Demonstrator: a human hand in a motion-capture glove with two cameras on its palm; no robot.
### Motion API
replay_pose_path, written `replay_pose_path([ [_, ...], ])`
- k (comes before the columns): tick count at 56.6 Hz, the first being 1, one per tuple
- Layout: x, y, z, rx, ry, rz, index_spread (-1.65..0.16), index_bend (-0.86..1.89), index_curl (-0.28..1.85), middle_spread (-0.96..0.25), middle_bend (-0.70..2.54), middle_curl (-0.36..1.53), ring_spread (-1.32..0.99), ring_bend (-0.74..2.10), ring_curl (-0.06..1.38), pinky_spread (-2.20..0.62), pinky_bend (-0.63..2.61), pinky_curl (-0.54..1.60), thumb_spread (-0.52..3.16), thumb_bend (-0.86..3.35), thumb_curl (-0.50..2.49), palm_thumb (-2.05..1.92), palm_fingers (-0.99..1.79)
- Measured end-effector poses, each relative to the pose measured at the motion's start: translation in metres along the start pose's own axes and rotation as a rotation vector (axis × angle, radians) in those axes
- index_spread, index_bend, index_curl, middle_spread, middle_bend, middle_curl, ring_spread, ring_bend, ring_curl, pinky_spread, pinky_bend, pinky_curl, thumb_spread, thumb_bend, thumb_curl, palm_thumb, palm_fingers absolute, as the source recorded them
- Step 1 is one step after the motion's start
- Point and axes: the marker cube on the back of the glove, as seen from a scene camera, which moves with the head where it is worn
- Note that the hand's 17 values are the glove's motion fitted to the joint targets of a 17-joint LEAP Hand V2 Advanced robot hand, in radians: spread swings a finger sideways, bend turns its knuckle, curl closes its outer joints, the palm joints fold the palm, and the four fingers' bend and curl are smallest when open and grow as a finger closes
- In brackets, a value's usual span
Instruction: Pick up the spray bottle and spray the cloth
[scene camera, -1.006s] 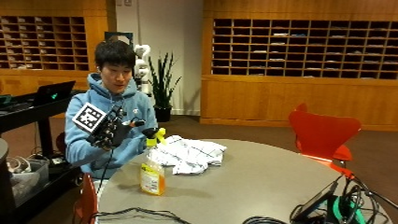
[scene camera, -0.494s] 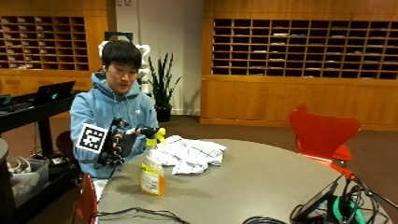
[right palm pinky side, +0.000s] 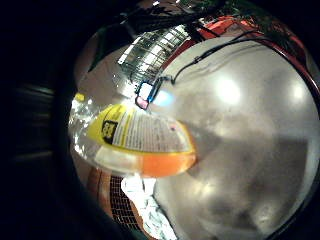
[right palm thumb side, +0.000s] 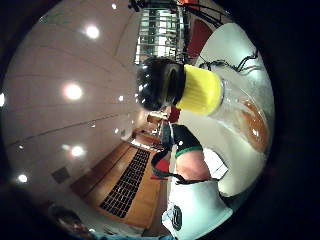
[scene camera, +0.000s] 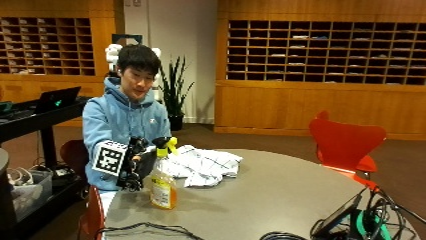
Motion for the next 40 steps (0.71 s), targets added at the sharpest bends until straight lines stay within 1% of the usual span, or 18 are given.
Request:
replay_pose_path([
  [2, 0.0, -0.005, 0.003, 0.004, 0.004, 0.002, -0.16, 0.11, 0.17, 0.11, 0.24, 0.35, 0.15, 0.49, 0.3, 0.23, 0.61, 0.36, 0.97, -0.03, 0.45, 0.72, 0.22],
  [6, -0.005, -0.02, 0.014, 0.084, -0.01, 0.1, -0.16, 0.1, 0.17, 0.11, 0.24, 0.35, 0.15, 0.49, 0.31, 0.23, 0.6, 0.35, 0.97, -0.04, 0.44, 0.7, 0.23],
  [16, -0.005, -0.026, 0.023, 0.031, -0.003, 0.172, -0.15, 0.1, 0.17, 0.1, 0.27, 0.36, 0.13, 0.53, 0.31, 0.22, 0.57, 0.34, 0.96, -0.03, 0.43, 0.68, 0.28],
  [24, -0.006, -0.039, 0.028, 0.017, 0.017, 0.205, -0.19, 0.16, 0.2, 0.02, 0.31, 0.37, 0.03, 0.59, 0.32, 0.17, 0.48, 0.32, 0.95, -0.03, 0.42, 0.67, 0.61],
  [28, -0.009, -0.047, 0.033, -0.009, -0.001, 0.22, -0.21, 0.23, 0.25, -0.05, 0.35, 0.38, -0.05, 0.6, 0.32, 0.11, 0.38, 0.29, 0.94, 0.0, 0.43, 0.72, 0.91],
  [29, -0.01, -0.048, 0.034, -0.025, -0.009, 0.221, -0.22, 0.22, 0.25, -0.05, 0.34, 0.38, -0.06, 0.59, 0.32, 0.1, 0.37, 0.29, 0.94, 0.0, 0.43, 0.73, 0.92],
  [32, -0.013, -0.05, 0.038, -0.07, -0.013, 0.232, -0.22, 0.27, 0.29, -0.09, 0.37, 0.39, -0.11, 0.6, 0.33, 0.05, 0.28, 0.27, 0.89, 0.04, 0.47, 0.85, 1.12],
  [36, -0.016, -0.056, 0.042, -0.115, 0.013, 0.221, -0.22, 0.26, 0.34, -0.13, 0.45, 0.43, -0.14, 0.58, 0.35, -0.02, 0.24, 0.29, 0.78, 0.03, 0.51, 0.92, 1.23],
  [40, -0.022, -0.061, 0.048, -0.209, 0.073, 0.203, -0.22, 0.27, 0.37, -0.14, 0.5, 0.45, -0.16, 0.56, 0.37, -0.07, 0.24, 0.3, 0.67, 0.01, 0.55, 0.96, 1.29],
])
